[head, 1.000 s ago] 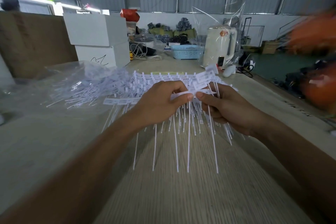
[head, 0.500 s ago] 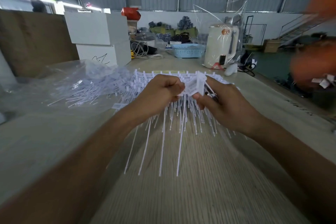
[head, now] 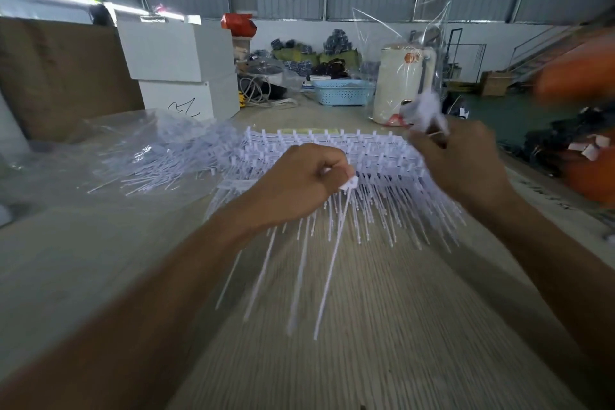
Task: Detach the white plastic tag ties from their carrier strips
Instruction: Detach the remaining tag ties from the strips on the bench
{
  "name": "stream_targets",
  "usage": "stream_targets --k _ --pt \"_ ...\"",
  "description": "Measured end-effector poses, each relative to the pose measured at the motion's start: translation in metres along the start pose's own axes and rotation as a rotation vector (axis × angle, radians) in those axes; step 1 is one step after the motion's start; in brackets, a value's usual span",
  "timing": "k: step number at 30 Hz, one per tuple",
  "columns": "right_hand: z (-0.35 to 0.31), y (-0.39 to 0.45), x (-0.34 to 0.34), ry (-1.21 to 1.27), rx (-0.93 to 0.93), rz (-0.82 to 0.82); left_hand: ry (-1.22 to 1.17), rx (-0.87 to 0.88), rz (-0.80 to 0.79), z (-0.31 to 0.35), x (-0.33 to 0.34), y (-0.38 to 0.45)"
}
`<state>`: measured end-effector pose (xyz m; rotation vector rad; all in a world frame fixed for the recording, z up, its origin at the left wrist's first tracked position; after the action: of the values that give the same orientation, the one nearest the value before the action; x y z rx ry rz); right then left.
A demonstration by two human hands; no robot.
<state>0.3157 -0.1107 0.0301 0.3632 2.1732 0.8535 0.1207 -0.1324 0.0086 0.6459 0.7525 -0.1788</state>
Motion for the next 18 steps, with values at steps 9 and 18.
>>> stream_targets --k 9,18 --pt "0.011 -0.006 0.019 0.474 0.155 -0.230 -0.128 -0.037 0.042 -0.011 0.000 -0.001" --pt "-0.019 -0.020 0.030 0.627 0.104 -0.307 -0.086 -0.043 -0.013 -0.019 0.007 -0.001"
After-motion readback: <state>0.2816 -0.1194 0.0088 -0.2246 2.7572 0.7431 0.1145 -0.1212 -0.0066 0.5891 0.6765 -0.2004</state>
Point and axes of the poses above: each hand's wrist, its own y-axis towards the middle knuckle, its own x-axis out of the palm, z = x × y, the point moved 8 cm from there along y, towards the middle knuckle, and after that the axes turned 1 degree about -x, right-handed, at the moved point
